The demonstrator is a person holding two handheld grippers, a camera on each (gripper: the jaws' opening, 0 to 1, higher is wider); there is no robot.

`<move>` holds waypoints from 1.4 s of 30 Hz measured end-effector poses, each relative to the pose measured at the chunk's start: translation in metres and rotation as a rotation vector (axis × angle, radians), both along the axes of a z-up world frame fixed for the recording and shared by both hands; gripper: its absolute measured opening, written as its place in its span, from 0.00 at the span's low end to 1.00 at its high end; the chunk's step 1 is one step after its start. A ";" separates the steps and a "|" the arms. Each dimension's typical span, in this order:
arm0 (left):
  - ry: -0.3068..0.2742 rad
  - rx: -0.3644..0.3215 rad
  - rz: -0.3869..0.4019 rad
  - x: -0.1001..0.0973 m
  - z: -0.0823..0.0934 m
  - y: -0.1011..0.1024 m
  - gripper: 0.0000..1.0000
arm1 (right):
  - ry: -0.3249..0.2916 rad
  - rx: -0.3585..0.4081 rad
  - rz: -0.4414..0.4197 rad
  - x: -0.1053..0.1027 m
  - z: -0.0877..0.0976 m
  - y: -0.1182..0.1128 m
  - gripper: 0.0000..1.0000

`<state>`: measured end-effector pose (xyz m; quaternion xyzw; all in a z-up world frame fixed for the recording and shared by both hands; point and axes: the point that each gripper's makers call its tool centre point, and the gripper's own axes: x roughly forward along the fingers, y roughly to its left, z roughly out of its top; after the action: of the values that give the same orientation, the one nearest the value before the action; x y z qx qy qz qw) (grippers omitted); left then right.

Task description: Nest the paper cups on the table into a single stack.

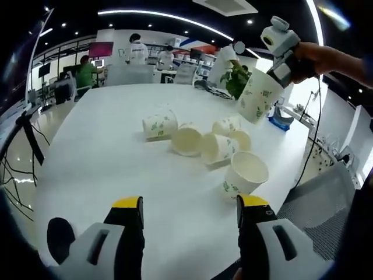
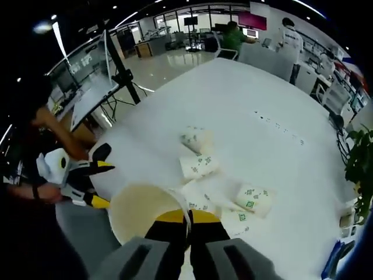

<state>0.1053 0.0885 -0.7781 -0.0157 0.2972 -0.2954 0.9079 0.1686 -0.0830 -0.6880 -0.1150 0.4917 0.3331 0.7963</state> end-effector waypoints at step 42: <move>0.004 -0.002 0.003 -0.002 0.001 -0.001 0.64 | 0.105 -0.111 0.199 -0.053 -0.057 0.042 0.00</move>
<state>0.1037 0.0876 -0.7773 -0.0178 0.2987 -0.2944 0.9076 0.1155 -0.0410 -0.7452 -0.1894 0.5365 0.3883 0.7249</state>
